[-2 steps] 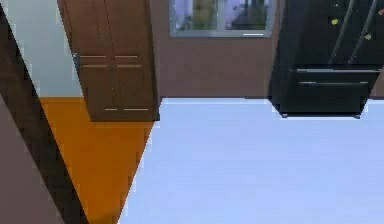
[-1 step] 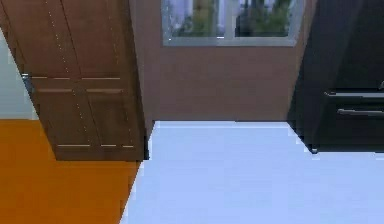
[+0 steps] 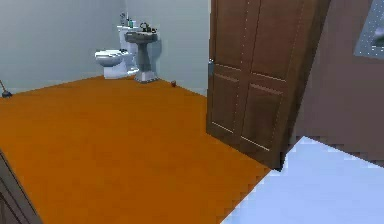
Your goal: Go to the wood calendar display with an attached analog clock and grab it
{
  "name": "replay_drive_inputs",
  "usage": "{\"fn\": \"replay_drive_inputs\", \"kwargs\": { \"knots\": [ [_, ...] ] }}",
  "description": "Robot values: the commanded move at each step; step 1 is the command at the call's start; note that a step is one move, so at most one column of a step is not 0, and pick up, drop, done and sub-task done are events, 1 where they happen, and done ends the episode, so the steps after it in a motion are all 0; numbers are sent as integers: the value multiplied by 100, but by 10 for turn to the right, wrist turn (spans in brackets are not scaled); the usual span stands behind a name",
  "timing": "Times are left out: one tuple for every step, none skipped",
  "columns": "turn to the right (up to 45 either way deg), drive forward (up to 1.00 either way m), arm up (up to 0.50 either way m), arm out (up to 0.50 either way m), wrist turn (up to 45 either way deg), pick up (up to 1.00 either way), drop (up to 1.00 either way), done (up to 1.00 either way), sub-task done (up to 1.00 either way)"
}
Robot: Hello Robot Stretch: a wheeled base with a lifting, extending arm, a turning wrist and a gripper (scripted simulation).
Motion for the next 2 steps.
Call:
{"fn": "replay_drive_inputs", "kwargs": {
  "knots": [
    [-240,0,0,0,0,0,0,0,0],
    [0,100,0,0,0,0,0,0,0]
  ]
}}
